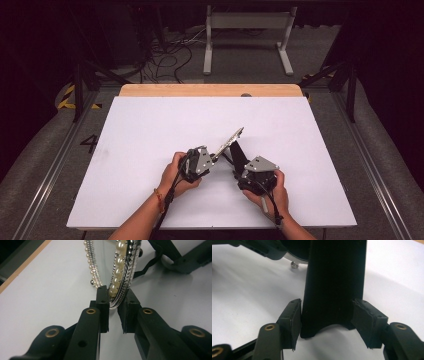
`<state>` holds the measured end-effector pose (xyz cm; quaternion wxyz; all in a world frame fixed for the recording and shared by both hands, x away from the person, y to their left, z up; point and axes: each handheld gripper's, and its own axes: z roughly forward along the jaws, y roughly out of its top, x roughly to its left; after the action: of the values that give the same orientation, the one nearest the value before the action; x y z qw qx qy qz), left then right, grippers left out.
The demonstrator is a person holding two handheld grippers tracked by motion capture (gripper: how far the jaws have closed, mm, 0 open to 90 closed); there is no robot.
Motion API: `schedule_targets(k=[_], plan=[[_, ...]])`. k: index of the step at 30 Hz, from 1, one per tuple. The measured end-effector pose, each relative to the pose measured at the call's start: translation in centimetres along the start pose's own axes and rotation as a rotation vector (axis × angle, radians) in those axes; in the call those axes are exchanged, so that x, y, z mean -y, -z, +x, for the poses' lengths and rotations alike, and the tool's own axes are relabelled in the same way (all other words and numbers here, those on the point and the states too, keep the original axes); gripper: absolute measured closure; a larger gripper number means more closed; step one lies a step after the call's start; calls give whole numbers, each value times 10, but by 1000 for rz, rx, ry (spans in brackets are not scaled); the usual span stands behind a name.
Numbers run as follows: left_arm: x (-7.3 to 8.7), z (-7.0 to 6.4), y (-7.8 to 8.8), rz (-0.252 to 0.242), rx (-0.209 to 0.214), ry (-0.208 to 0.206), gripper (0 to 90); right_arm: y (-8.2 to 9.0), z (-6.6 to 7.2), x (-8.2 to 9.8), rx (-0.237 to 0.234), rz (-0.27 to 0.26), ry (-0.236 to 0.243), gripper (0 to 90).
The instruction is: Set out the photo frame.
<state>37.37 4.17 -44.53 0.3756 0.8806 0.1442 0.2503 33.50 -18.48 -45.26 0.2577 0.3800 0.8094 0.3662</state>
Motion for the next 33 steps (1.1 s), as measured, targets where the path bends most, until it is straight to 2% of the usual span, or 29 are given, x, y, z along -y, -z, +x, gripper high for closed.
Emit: schedule_targets(k=[7,11,12,18,21,22,24,27,29,31,33], plan=[[-5,-11,4,7,9,-24,774,4,-8,1,5,16,-1,422],[-7,-14,5,12,7,-21,766,5,-12,2,-4,23,-12,428],[-7,-15,5,9,11,1,763,5,-14,2,-8,24,-11,434],[-7,-14,4,-9,27,36,750,10,-15,1,-22,-12,-3,486],[-6,-12,5,-21,29,45,694,23,-17,-6,-29,-64,-1,553],[-5,-11,6,-35,42,49,678,27,-17,-8,-38,-73,4,580],[-5,-11,7,-47,34,47,648,35,-18,-11,-78,-97,13,630],[-4,-8,8,-66,18,80,496,43,-17,-14,-137,-112,37,704],[-4,-7,9,-78,28,80,489,44,-16,-14,-169,-104,57,783],[-4,-6,13,-108,41,68,485,41,-13,-13,-206,-97,79,827],[-5,-6,16,-116,47,65,477,38,-9,-12,-234,-77,108,843]])
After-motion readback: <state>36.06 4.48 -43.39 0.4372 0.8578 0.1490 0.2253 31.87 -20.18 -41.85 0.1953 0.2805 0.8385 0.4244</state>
